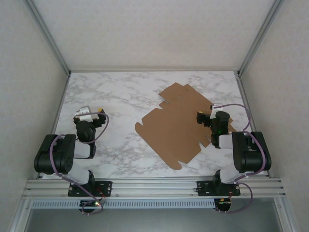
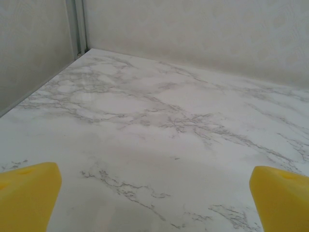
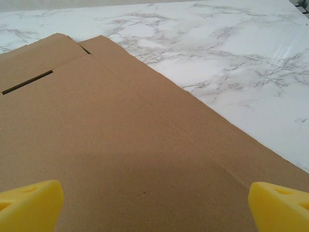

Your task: Fold the paper box

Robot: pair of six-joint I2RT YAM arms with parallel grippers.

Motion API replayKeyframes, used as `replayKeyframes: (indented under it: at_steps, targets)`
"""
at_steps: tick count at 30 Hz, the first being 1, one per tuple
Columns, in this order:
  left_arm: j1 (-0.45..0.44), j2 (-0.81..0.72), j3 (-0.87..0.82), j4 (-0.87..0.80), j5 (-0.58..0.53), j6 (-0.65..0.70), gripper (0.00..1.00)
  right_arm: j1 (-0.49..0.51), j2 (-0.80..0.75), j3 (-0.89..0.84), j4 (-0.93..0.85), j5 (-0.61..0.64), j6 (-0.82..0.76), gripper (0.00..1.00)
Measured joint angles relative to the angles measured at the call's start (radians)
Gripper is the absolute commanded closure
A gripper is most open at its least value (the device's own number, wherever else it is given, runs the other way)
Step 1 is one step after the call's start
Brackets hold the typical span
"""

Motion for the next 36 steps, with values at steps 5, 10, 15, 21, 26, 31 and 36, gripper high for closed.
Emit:
replayKeyframes:
  at_steps: [5, 10, 15, 21, 26, 31, 36]
  targets:
    - [0.000, 0.000, 0.000, 0.000, 0.000, 0.000, 0.01, 0.000, 0.000, 0.000, 0.000, 0.000, 0.000, 0.01]
    - [0.000, 0.000, 0.000, 0.000, 0.000, 0.000, 0.00, 0.000, 0.000, 0.000, 0.000, 0.000, 0.000, 0.01]
    - [0.000, 0.000, 0.000, 0.000, 0.000, 0.000, 0.00, 0.000, 0.000, 0.000, 0.000, 0.000, 0.000, 0.01]
    - [0.001, -0.016, 0.009, -0.032, 0.027, 0.005, 0.01, 0.000, 0.000, 0.000, -0.003, -0.005, 0.000, 0.01]
    - [-0.092, -0.214, 0.127, -0.292, 0.004, 0.039, 0.01, 0.069, -0.108, 0.080, -0.229, -0.003, -0.046, 0.01]
    - [-0.337, -0.452, 0.289, -0.476, -0.035, 0.061, 0.01, 0.237, -0.331, 0.279, -0.415, -0.003, -0.030, 0.01]
    - [-0.592, -0.591, 0.469, -0.730, -0.137, -0.024, 0.01, 0.433, -0.480, 0.507, -0.674, 0.090, 0.057, 0.01]
